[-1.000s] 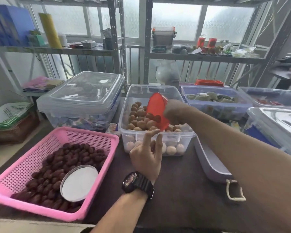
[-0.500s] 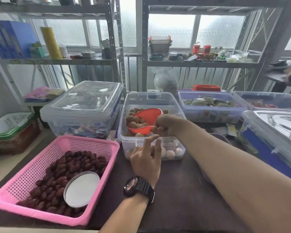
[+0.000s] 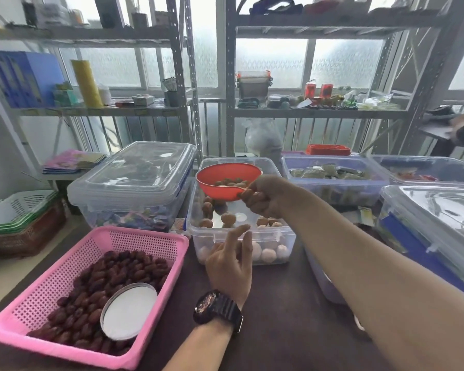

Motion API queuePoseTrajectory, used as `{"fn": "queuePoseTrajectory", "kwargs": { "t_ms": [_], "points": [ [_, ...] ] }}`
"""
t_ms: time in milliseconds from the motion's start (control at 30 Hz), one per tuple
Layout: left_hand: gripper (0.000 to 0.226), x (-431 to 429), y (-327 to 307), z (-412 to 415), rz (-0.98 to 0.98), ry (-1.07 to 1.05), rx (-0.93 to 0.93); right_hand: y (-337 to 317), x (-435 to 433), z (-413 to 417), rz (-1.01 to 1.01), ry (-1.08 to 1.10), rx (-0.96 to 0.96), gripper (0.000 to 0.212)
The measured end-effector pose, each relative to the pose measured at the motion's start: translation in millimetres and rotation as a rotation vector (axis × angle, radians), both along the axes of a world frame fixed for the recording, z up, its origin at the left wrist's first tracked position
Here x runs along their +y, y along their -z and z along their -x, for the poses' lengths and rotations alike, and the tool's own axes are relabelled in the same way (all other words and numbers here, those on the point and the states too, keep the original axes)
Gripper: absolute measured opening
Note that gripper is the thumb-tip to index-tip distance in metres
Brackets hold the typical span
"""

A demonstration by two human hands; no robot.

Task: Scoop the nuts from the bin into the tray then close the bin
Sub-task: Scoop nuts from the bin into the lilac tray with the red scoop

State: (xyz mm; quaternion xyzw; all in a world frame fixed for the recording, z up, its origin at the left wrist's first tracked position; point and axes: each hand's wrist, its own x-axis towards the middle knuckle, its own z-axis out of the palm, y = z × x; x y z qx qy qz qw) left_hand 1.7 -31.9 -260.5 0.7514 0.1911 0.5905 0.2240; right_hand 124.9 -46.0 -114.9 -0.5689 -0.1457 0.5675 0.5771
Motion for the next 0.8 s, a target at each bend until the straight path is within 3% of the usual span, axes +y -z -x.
{"fn": "queuePoseTrajectory", "kwargs": {
  "t_ms": [400,800],
  "points": [
    [0.026,1.6,2.9,-1.3,0.062,0.040,0.004,-24.2,-92.7,-34.2,-0.037,0.079,-0.002,0.030],
    [0.038,-6.9,8.0,-2.4,0.051,0.093,0.188,-18.0,-167.0,-47.9,-0.010,0.152,-0.036,0.029]
  ]
}}
